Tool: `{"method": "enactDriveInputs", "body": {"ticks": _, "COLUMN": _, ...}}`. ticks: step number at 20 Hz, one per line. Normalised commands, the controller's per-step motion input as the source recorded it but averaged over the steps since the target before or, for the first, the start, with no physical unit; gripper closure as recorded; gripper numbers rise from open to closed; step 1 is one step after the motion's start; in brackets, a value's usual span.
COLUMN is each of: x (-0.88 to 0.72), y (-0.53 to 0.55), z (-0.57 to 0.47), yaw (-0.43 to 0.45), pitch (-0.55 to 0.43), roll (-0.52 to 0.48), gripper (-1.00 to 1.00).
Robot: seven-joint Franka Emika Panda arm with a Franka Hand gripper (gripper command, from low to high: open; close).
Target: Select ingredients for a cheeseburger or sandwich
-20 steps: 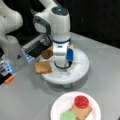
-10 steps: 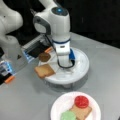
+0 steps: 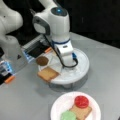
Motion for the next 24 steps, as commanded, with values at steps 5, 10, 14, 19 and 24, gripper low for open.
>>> {"method": "enactDriveInputs", "body": {"ticks": 5, "x": 0.05, "y": -0.09, "z": 0.05, "yaw": 0.108, "pitch": 0.134, "roll": 0.093, "gripper": -1.0}}
{"method": "enactDriveInputs", "body": {"ticks": 10, "x": -0.05, "y": 0.0, "z": 0.12, "yaw": -0.11, "pitch": 0.111, "roll": 0.033, "gripper": -1.0}}
{"method": "enactDriveInputs", "body": {"ticks": 14, "x": -0.1, "y": 0.12, "z": 0.12, "yaw": -0.169, "pitch": 0.082, "roll": 0.019, "gripper": -1.0}}
{"method": "enactDriveInputs", "body": {"ticks": 19, "x": -0.08, "y": 0.12, "z": 0.12, "yaw": -0.108, "pitch": 0.068, "roll": 0.023, "gripper": -1.0}}
{"method": "enactDriveInputs", "body": {"ticks": 24, "x": -0.1, "y": 0.07, "z": 0.18, "yaw": -0.121, "pitch": 0.057, "roll": -0.019, "gripper": -1.0}}
